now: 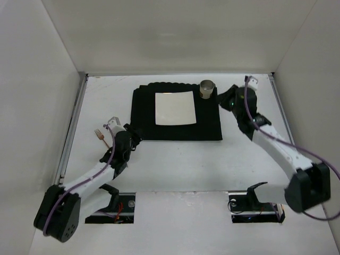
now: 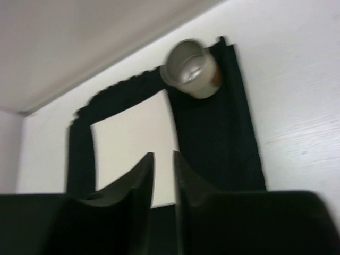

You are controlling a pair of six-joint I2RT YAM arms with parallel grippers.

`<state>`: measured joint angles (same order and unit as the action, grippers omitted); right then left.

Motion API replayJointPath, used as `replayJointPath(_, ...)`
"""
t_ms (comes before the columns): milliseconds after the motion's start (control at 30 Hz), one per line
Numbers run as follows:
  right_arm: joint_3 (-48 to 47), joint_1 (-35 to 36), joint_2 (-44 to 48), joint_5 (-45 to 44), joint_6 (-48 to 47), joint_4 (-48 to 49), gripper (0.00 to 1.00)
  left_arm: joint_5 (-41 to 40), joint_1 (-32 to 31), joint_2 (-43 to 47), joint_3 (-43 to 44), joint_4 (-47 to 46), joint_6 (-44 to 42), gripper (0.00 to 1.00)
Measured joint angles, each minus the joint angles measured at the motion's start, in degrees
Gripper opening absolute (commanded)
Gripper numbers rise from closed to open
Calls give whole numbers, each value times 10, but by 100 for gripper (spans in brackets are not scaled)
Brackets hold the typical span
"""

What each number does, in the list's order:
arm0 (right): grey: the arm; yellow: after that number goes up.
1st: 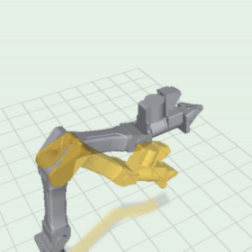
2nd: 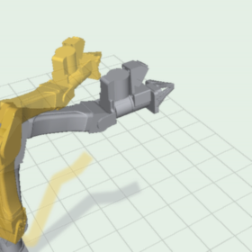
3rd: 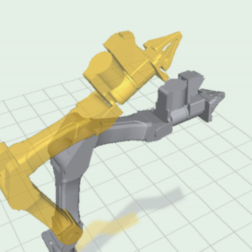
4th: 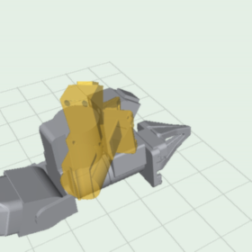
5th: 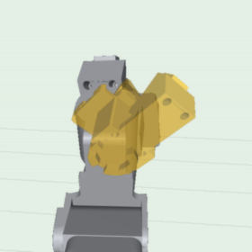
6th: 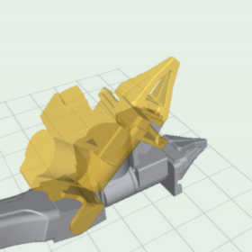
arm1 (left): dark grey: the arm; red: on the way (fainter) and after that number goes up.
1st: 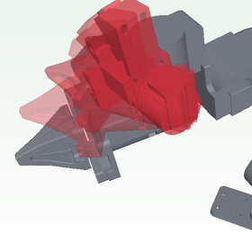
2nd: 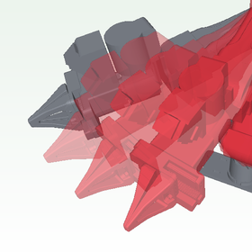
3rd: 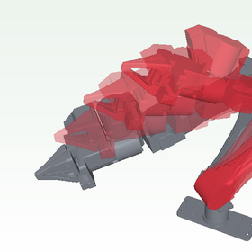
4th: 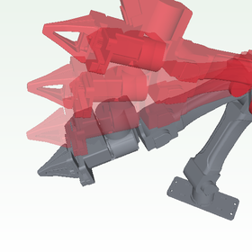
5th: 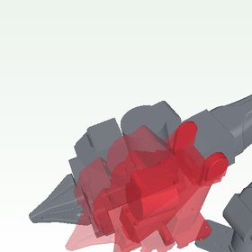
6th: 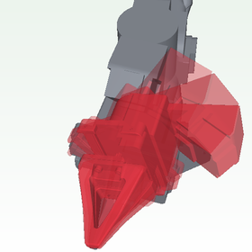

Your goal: Set the dinner table for one person

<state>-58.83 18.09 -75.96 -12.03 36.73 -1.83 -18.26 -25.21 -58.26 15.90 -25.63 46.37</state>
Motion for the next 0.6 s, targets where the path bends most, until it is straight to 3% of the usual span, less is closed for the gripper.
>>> replayJointPath(133, 138, 98, 135, -11, 3, 67, 10, -72, -11, 96, 45, 131, -28, 44)
replayJointPath(233, 193, 133, 158, -15, 3, 82, 13, -113, -10, 126, 67, 217, -38, 41)
replayJointPath(367, 250, 170, 172, -22, -1, 84, 22, -135, -6, 113, 71, 326, -28, 37)
replayJointPath(600, 298, 164, 203, -23, -5, 108, 23, -155, -25, 78, 71, 442, 17, 37)
